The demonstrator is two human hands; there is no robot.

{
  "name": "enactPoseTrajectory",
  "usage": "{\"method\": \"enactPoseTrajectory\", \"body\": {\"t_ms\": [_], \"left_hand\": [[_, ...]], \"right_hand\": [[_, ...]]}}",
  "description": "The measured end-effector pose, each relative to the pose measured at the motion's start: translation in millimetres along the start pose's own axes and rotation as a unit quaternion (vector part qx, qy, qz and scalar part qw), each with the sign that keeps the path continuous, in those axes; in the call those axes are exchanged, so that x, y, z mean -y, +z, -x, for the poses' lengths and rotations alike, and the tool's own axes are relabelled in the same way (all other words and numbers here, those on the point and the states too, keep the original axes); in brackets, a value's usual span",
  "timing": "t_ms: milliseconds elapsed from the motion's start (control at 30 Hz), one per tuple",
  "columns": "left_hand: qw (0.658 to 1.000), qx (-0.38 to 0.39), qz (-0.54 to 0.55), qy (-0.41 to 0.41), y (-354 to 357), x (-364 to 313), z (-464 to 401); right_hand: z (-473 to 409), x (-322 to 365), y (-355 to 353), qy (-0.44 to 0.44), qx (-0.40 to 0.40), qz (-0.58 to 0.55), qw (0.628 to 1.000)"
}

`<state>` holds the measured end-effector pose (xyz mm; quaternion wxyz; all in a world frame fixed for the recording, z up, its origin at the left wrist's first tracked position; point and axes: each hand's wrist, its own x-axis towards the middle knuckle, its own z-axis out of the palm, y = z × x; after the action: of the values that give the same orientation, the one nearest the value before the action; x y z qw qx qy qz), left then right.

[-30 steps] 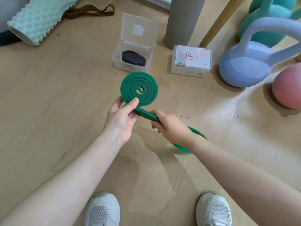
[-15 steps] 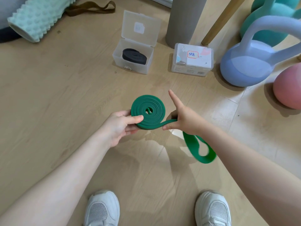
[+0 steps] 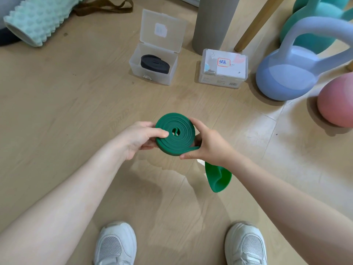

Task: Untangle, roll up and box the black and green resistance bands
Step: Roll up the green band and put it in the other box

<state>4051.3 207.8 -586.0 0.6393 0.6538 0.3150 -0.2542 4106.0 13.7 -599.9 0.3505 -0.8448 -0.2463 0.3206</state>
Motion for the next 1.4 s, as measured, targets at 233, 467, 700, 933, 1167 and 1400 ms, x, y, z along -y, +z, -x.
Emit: {"method": "enactPoseTrajectory", "body": {"t_ms": [233,467,700,933,1167,1400], "left_hand": [[0.942,-0.028,0.326,0.072,35.1,11.9,14.9],[0.924,-0.075,0.371,0.056,74.5,16.0,17.4],[0.914,-0.145,0.363,0.109,54.2,9.0,13.3],[0.916,-0.162,0.354,0.096,37.0,19.3,7.6],[0.927,-0.183,0.323,0.056,33.4,29.9,2.3],[0.968,-0.125,0.202,0.085,27.4,30.3,-0.8]], "right_hand": [[1.6,10.2,12.5,0.014,-0.187,-0.111,0.976],[-1.9,14.9,31.0,0.039,-0.228,-0.144,0.962],[-11.6,14.3,34.2,0.053,-0.139,-0.077,0.986],[-6.2,-8.3,36.5,0.062,-0.054,0.008,0.997],[-13.3,-19.3,23.5,0.011,0.057,0.213,0.975],[-12.7,-13.7,-2.7,0.030,0.011,-0.002,0.999]]}}
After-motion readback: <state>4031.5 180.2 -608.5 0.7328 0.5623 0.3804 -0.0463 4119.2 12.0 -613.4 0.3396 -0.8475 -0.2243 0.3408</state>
